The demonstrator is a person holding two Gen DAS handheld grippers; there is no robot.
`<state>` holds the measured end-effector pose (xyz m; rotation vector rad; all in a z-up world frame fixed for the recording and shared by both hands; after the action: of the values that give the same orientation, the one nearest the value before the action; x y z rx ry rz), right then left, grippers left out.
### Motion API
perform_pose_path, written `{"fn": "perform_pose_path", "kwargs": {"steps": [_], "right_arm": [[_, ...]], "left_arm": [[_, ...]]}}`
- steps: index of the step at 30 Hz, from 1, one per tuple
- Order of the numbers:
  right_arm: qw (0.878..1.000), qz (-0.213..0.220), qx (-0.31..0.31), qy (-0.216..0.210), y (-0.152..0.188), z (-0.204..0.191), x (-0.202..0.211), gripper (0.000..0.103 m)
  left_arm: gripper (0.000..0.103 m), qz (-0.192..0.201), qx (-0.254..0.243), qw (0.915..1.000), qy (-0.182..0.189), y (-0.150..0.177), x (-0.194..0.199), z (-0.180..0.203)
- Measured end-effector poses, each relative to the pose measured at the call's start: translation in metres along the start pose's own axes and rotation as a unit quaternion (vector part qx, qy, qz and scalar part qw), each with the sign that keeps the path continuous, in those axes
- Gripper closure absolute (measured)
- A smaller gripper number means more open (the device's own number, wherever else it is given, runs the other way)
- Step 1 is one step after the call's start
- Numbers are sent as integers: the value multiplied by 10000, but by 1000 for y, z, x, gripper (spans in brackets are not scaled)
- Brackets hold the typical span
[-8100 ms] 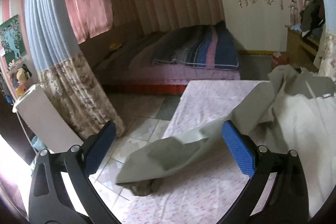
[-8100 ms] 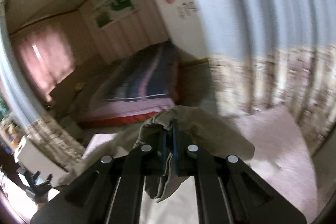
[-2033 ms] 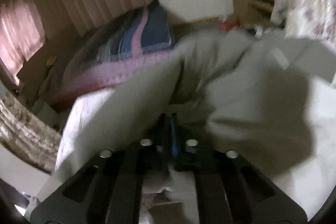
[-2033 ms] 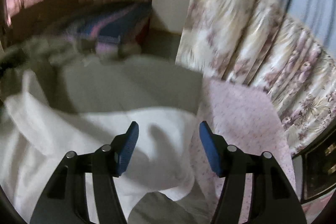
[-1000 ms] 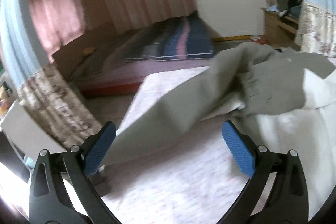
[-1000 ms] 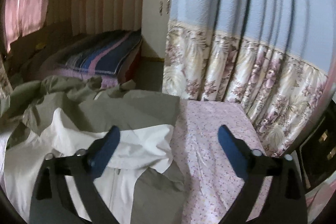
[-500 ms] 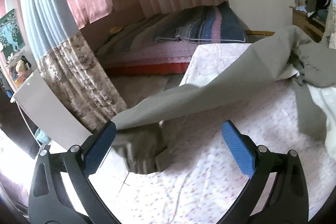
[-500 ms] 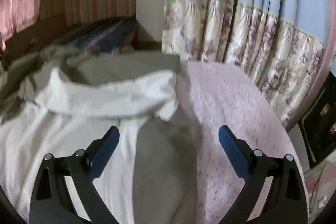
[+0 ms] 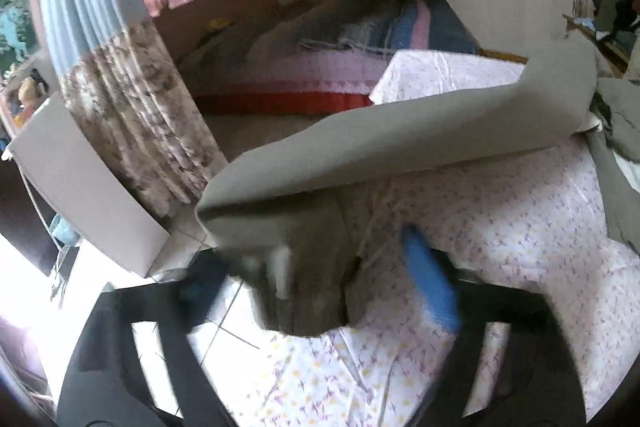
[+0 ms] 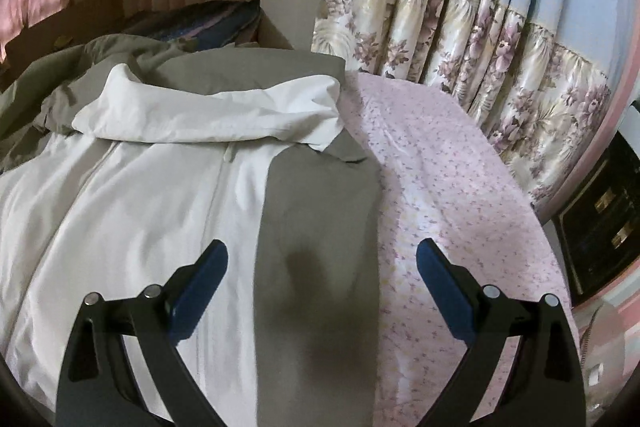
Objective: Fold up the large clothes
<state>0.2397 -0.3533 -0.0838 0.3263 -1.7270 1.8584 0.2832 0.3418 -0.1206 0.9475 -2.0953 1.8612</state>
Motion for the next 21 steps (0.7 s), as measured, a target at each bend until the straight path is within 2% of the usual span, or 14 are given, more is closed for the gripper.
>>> {"fn": "perform_pose_path", "kwargs": {"steps": [1, 2, 3, 5, 7, 10, 13, 16, 17, 19, 21], "right_arm": [[10000, -7, -61, 0, 0, 3, -1, 7], [9999, -19, -133, -14, -1, 6, -3, 7], [9997, -21, -221, -42, -3, 9, -5, 7], [9996, 17, -276, -71, -8, 12, -8, 7], [9994, 113, -300, -102, -18, 16, -13, 7], [9988, 221, -397, -174, -33, 22, -22, 7], [9986, 230, -420, -232, -45, 27, -36, 7], [9988, 291, -305, -249, -56, 28, -46, 7], [9988, 299, -282, -271, -58, 28, -49, 7], [9987, 348, -192, -314, -65, 28, -54, 8], [9985, 422, -115, -326, -71, 28, -57, 8]], "left_arm": [[47, -45, -27, 10000, -42, -1, -7, -5], [66, -138, -37, 9999, -23, -2, -12, -7], [79, -204, 12, 9998, 83, -3, -12, -7], [86, -234, 128, 9991, 316, -9, -7, -9], [88, -270, 140, 9983, 494, -14, 1, -5], [90, -369, 343, 9938, 989, -23, 21, 8], [90, -401, 337, 9890, 1384, -32, 48, 34], [90, -413, 326, 9801, 1912, -44, 76, 70], [90, -384, 328, 9746, 2183, -52, 88, 88], [90, -360, 346, 9679, 2462, -63, 102, 110], [90, -333, 360, 9571, 2854, -81, 116, 148]]}}
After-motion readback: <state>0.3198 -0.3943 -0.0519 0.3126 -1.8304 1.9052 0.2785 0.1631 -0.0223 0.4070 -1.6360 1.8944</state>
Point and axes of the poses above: each gripper's, at about its wrist camera, not at the fingertips, and x roughly against the way its jaws point, z to its right, y to its underside, the point moved 6 cm from there along -x, roughly the way its jaws point, and after that the axes turned 12 degrees about z, right-handed, at the moved point
